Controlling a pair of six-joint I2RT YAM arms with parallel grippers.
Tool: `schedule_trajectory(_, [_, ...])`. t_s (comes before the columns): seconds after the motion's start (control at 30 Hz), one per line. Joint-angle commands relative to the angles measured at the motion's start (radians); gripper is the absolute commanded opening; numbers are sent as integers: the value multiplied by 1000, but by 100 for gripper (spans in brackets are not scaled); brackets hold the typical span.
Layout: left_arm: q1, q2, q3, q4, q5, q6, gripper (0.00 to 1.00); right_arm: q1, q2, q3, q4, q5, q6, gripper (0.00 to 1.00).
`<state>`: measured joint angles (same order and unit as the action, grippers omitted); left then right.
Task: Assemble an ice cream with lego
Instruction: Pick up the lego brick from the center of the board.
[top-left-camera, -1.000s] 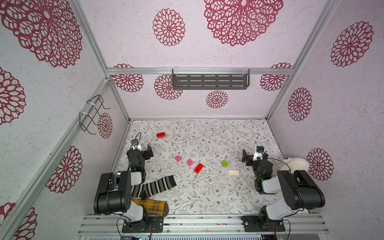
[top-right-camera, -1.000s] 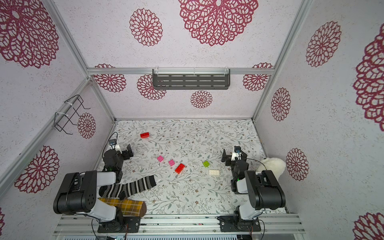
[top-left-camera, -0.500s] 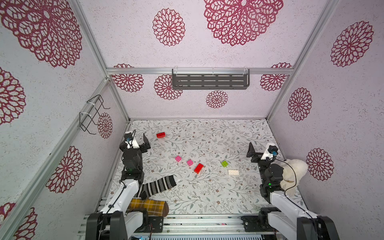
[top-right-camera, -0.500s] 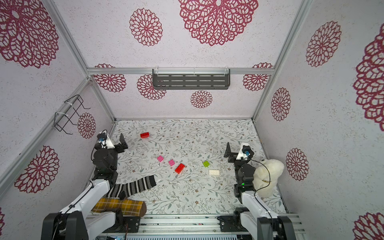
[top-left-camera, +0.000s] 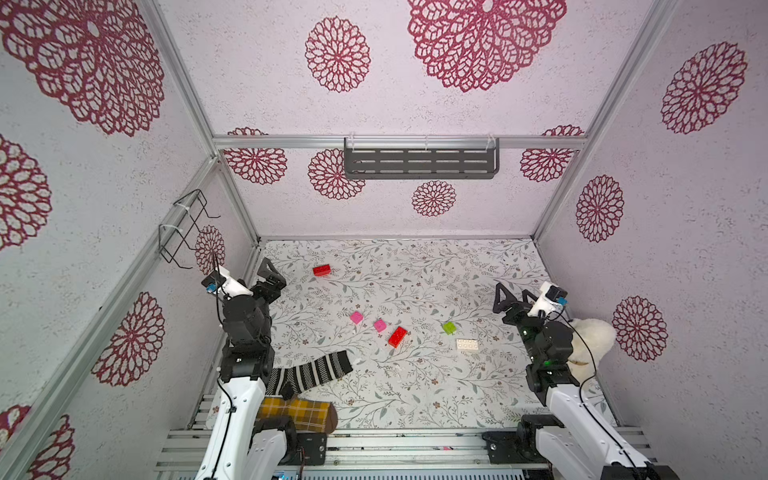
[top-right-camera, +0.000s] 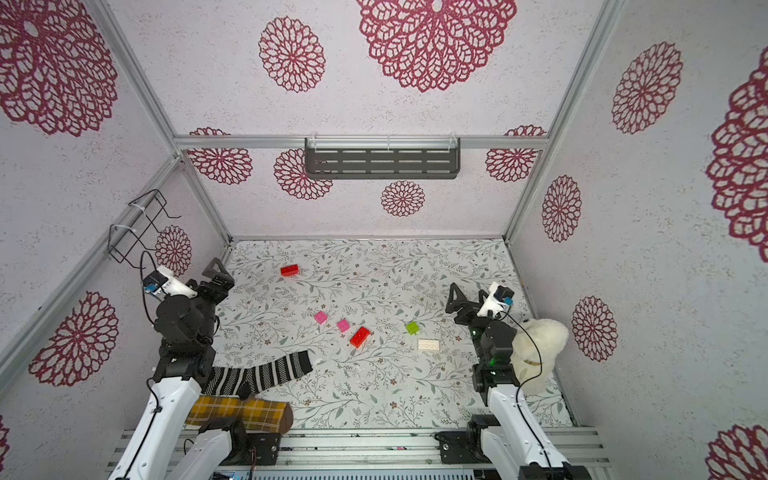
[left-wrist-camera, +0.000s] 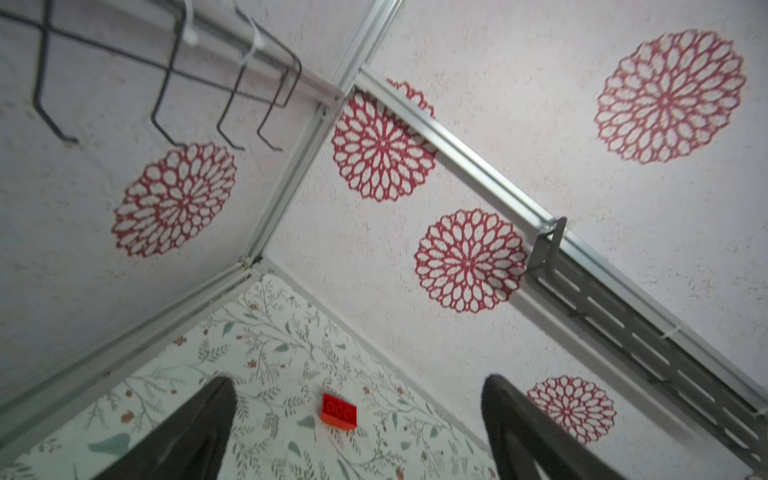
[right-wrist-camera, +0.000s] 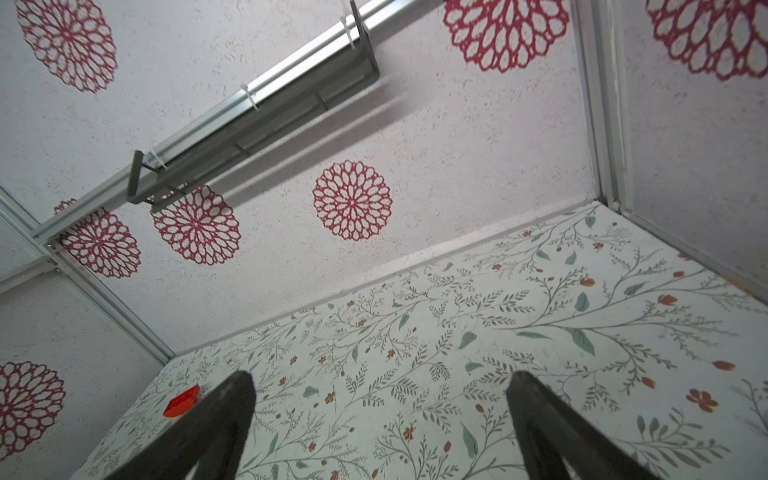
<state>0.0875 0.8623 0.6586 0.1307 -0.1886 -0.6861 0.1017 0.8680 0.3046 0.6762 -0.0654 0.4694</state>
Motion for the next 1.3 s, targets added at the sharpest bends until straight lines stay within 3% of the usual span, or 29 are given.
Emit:
schedule_trajectory(0.0, [-69,93,117,-175,137,-14,97,199,34,122,-102,67,-78,99])
schedule_trajectory(0.1, [-203,268,285,-411,166,108,97,407,222,336,-351,101,-155,99])
schedule_trajectory(0.2, [-352,436,429,-634,122,243,97,541,383,477,-499,85,-229,99])
schedule_trajectory(0.37, [-519,625,489,-770,28,406,97,607,362,338,-278,130,-282,99])
schedule_trajectory(0.53, [-521,759,520,-786,120,476,100,607,291,252,-196,193,-254,99])
schedule_trajectory(0.77, [-497,969,634,-873,187,614,78,606,230,182,-120,192,-248,99])
schedule_trajectory(0.9, [-456,1022,674,-866,263,675,74,606,238,182,-118,181,-247,99])
schedule_trajectory(1.27, [-438,1152,759,-936,278,759,68,601,249,183,-117,173,-245,99])
